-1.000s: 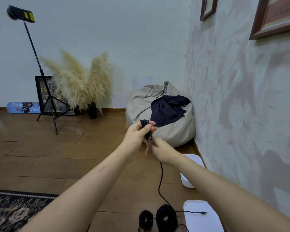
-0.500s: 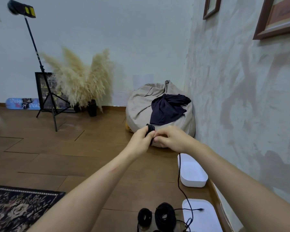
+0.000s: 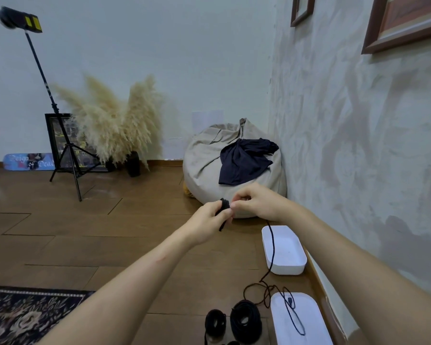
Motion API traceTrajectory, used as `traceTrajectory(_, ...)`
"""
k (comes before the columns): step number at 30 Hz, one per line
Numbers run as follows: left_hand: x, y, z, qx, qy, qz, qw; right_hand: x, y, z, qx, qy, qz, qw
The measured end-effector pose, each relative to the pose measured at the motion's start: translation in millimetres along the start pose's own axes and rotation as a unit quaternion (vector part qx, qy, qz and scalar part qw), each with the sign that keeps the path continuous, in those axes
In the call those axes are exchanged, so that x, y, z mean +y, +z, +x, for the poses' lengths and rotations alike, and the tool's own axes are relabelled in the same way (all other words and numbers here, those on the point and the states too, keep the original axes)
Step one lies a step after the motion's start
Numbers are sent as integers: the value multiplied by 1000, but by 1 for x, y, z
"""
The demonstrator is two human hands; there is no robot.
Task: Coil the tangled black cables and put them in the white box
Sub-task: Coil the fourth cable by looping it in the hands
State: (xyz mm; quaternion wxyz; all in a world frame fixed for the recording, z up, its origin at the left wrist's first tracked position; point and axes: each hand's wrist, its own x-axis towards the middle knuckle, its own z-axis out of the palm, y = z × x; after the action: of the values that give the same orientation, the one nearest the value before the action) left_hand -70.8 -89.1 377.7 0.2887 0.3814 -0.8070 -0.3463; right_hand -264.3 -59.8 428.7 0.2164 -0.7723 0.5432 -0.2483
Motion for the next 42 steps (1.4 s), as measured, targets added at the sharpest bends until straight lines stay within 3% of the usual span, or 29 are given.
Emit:
traceTrajectory(4,1,-7,-1,79,-24,23,996,13,0,3,32,9,-15,999)
traceTrajectory(9,10,-6,-5,34,-5,-19,999,10,2,1,159,-36,9,987)
traceTrajectory(13,20,-3,-4,52,25,-70,996,7,2,4,215,-28,71,974)
traceTrajectory(22,35,-18,-11,-9,59,-83,995,12,3,3,183,-13,138,973)
traceTrajectory(26,47,-24,-12,-30,81,-155,984,3,10,3,186,-5,204,961)
traceTrajectory(31,45,-26,-6,19,67,-238,969,-7,34,-1,138,14,309,941)
traceTrajectory(35,45,-18,0,71,14,-334,940,-12,60,8,79,55,210,973)
traceTrajectory(42,29,-23,9,232,-6,-258,938,-31,59,9,13,15,152,988)
